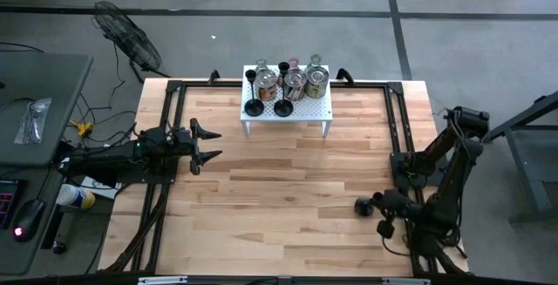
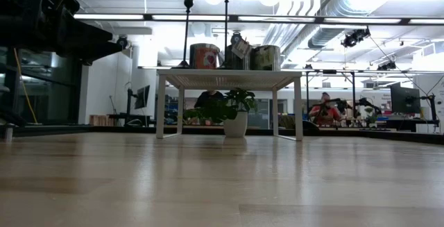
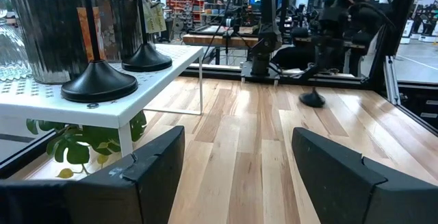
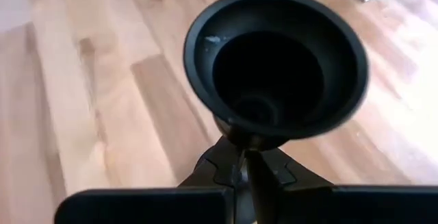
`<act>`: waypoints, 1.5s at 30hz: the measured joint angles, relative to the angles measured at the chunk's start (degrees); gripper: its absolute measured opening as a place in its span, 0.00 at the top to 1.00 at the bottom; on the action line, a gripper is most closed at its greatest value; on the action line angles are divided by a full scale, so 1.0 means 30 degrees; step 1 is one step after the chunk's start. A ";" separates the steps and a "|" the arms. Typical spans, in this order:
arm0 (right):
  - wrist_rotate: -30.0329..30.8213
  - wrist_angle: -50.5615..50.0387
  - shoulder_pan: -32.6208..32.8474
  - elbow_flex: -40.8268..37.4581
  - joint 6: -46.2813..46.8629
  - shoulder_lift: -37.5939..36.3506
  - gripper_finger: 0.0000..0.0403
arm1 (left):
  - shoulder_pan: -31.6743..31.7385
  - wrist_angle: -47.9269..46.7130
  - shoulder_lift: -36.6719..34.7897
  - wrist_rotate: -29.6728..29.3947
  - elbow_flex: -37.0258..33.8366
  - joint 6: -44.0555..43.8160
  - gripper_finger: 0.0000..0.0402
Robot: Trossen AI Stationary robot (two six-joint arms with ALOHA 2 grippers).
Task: Pick & Place candle stick holders
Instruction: Put the black candle holder on the shelf aligned with the other candle holders
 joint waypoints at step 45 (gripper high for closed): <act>-0.6568 0.7816 -2.5576 0.8698 -2.6854 -0.2003 0.99 | -0.0004 0.0004 -0.0007 0.0000 0.0000 0.0001 0.34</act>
